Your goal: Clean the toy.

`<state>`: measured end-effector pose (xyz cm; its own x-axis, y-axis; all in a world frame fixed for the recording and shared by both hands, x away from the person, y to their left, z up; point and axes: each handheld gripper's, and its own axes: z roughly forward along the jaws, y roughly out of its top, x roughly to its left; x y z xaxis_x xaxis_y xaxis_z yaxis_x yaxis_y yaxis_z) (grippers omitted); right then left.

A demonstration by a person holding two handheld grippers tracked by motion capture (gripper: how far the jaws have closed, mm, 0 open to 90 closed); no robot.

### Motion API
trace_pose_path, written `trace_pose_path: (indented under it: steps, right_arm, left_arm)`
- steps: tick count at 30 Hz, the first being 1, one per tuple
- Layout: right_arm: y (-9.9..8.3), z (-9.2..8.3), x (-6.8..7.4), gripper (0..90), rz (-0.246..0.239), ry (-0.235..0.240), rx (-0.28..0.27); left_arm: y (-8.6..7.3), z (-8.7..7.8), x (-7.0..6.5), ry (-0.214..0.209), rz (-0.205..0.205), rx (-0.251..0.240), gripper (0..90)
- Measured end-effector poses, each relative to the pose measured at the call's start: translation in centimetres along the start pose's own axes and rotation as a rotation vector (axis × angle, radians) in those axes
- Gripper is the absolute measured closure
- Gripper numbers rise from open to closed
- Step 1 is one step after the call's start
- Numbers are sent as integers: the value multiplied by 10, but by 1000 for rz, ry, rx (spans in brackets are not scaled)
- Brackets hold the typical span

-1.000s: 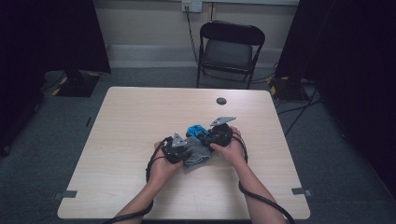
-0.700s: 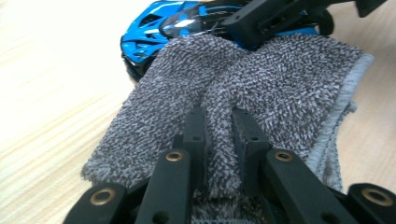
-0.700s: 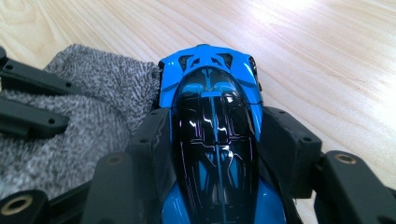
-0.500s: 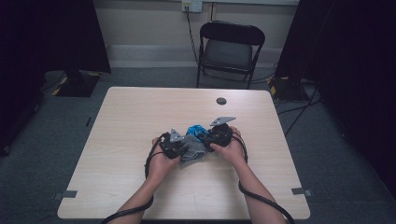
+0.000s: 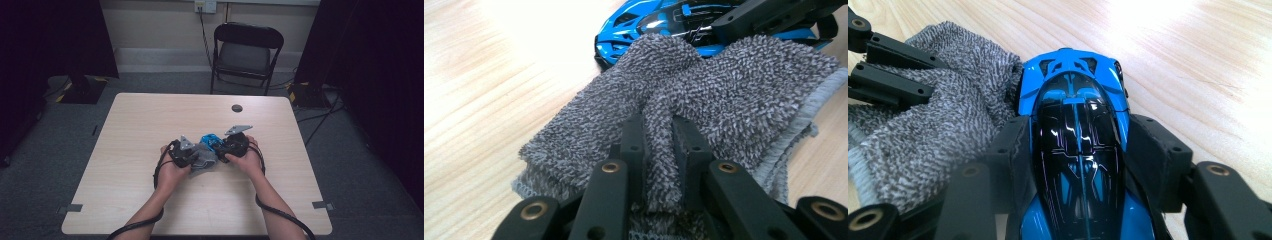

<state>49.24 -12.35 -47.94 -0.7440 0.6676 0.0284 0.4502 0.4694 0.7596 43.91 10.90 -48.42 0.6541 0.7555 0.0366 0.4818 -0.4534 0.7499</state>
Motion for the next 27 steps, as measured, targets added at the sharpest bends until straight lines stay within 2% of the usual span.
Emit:
trace_pose_path:
  steps: [3, 7, 12, 16, 23, 27]
  right_arm:
    - [0, 0, 0, 437, -1, -1, 1]
    - [0, 0, 0, 436, -2, -2, 0]
    - [0, 0, 0, 437, 2, -1, 1]
    - [0, 0, 0, 436, -1, -1, 1]
    - [0, 0, 0, 436, 1, -1, 1]
    - [0, 0, 0, 436, 1, -1, -1]
  left_arm:
    - [0, -1, 2, 15, 5, 4, 777]
    - [-1, -1, 6, 33, -3, 5, 777]
    - [0, 0, 11, 34, -24, 4, 777]
    - [1, 0, 15, 57, -22, 9, 777]
    - [2, 1, 25, 79, -60, 12, 777]
    - [4, 3, 29, 92, -68, 15, 777]
